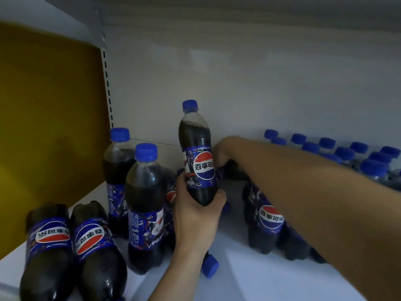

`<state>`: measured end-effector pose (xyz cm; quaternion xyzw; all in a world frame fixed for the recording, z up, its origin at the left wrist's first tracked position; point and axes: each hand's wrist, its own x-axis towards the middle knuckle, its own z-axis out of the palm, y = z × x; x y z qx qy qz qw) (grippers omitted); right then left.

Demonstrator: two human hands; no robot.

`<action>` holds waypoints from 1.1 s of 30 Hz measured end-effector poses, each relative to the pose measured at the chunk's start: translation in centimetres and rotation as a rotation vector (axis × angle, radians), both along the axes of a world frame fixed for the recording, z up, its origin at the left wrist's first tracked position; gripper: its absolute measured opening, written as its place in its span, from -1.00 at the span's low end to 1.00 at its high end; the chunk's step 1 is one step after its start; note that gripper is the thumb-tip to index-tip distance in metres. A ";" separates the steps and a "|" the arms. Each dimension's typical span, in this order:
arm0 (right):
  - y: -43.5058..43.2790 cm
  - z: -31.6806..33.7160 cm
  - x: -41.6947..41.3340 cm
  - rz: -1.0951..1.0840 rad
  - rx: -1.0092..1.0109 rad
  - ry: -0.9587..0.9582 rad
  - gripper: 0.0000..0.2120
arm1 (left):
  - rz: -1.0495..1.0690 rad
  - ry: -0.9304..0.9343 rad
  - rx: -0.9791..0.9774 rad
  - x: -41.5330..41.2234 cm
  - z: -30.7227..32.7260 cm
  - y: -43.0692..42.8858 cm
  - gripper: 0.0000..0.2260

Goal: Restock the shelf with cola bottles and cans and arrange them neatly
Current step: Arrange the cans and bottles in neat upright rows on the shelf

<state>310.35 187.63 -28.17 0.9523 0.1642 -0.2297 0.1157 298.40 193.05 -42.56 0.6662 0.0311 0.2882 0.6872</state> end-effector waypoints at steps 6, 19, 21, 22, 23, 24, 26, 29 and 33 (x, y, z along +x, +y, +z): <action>-1.2 5.5 -1.4 -0.083 0.403 -0.128 -0.54 | -0.034 0.004 -0.127 -0.3 1.0 -0.5 -0.57; -5.0 4.7 -3.0 -0.446 1.769 0.306 -0.86 | -0.631 -0.037 -0.991 -1.0 4.2 -2.1 -0.06; -5.8 4.5 -3.2 -0.443 1.851 0.355 -0.89 | -0.695 -0.094 -0.991 -1.1 4.3 -1.9 -0.15; -6.1 4.4 -3.3 -0.427 1.865 0.355 -0.89 | -0.732 -0.116 -0.973 -1.1 4.3 -1.9 -0.23; -6.3 4.3 -3.3 -0.406 1.870 0.345 -0.88 | -0.755 -0.127 -0.948 -1.1 4.2 -2.0 -0.30; -6.5 4.3 -3.3 -0.387 1.869 0.318 -0.84 | -0.758 -0.130 -0.920 -1.0 4.1 -2.0 -0.33; -6.6 4.9 -3.3 -0.359 1.858 0.223 -0.67 | -0.713 -0.115 -0.850 -0.8 3.7 -2.2 -0.31; -7.1 6.3 -3.1 -0.363 1.811 -0.009 -0.57 | -0.664 -0.121 -0.739 -0.8 3.5 -2.4 -0.34; -8.5 8.6 -3.0 -0.293 1.580 -0.262 -0.66 | -0.604 -0.087 -0.633 -1.1 3.5 -2.1 -0.18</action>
